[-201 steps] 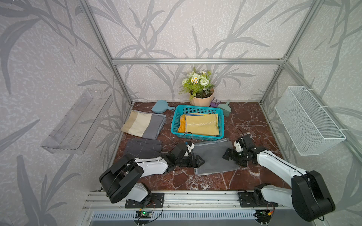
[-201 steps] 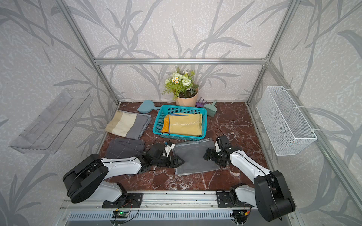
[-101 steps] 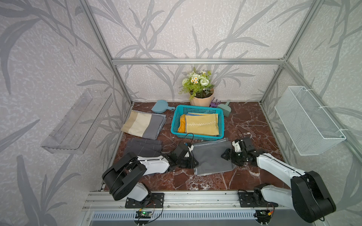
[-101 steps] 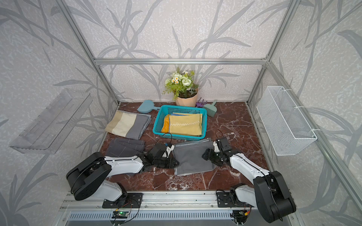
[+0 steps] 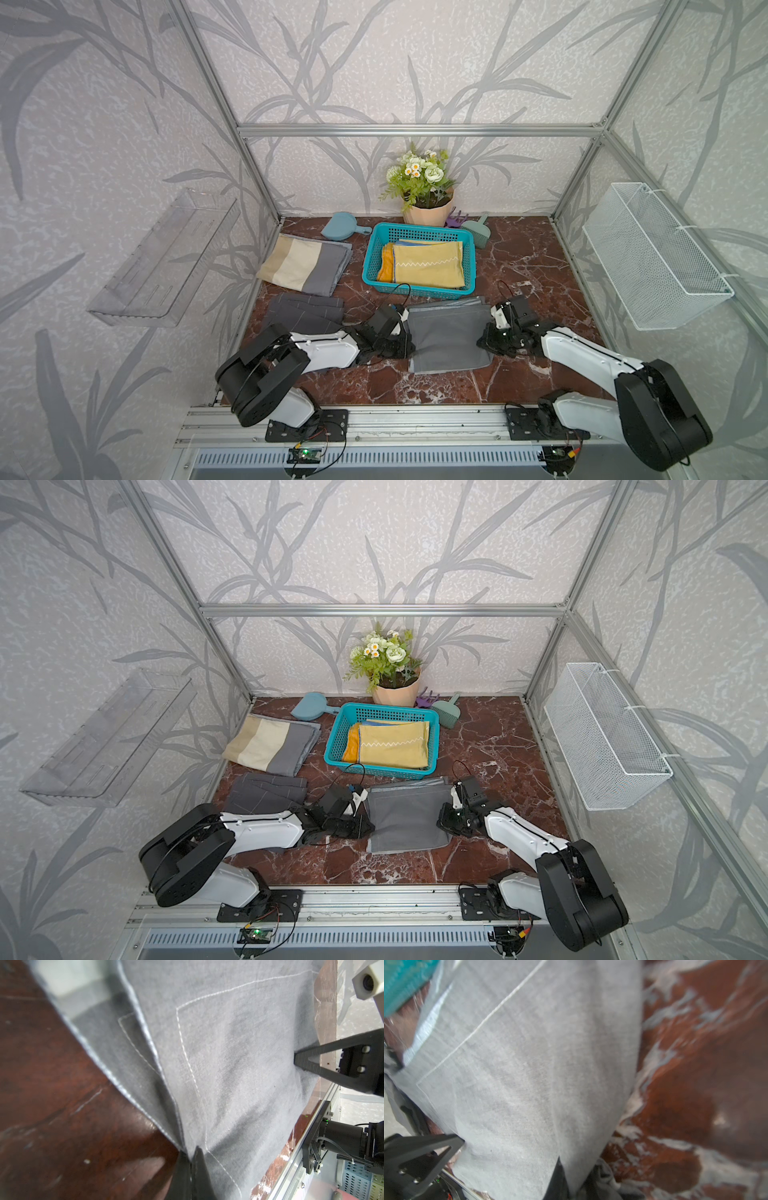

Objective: Put the folded pillowcase in the basket
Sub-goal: Pick up the pillowcase at the center of the board, then place the pillowcase in the basket.

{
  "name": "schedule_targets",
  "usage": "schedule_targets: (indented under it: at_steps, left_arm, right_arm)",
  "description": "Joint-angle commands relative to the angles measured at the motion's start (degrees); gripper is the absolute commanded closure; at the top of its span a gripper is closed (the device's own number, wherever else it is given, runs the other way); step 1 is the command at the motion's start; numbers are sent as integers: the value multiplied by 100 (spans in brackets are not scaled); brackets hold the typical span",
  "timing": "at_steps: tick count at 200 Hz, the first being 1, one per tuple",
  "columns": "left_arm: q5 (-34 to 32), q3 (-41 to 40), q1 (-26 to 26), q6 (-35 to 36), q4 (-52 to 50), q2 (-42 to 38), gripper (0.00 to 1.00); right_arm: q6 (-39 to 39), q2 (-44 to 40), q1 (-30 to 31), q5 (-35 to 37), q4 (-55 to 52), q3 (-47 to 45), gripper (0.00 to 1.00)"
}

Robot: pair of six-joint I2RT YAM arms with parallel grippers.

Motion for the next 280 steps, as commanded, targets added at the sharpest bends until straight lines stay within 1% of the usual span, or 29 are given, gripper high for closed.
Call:
schedule_targets:
  at_steps: [1, 38, 80, 108, 129, 183, 235, 259, 280]
  left_arm:
    - [-110, 41, -63, 137, -336, -385, 100]
    - [-240, 244, -131, 211, -775, -1022, 100]
    - [-244, 677, -173, 348, -1423, -1530, 100]
    - [-251, 1024, -240, 380, -1727, -1791, 100]
    - [-272, 1398, -318, 384, -1985, -1940, 100]
    - [-434, 2392, -504, 488, -2475, -2214, 100]
    - [-667, 3107, -508, 717, -2639, -2019, 100]
    - [-994, 3380, -508, 893, -2619, -1961, 100]
    - [-1352, 3733, -466, 1198, -2797, -1774, 100]
  right_arm:
    - [138, -234, 343, 303, -630, 152, 99]
    - [282, -735, 625, 498, -1145, 426, 100]
    - [273, -1495, 834, 677, -1953, 1130, 100]
    - [241, -1745, 860, 696, -2441, 1618, 100]
    - [269, -1852, 954, 679, -2582, 1896, 100]
    - [190, -1751, 1294, 811, -2928, 2840, 100]
    - [20, -1482, 1336, 1056, -2830, 3766, 100]
    - [-176, -1182, 1335, 1168, -2713, 4190, 99]
    - [-388, -758, 1335, 1295, -2625, 4540, 99]
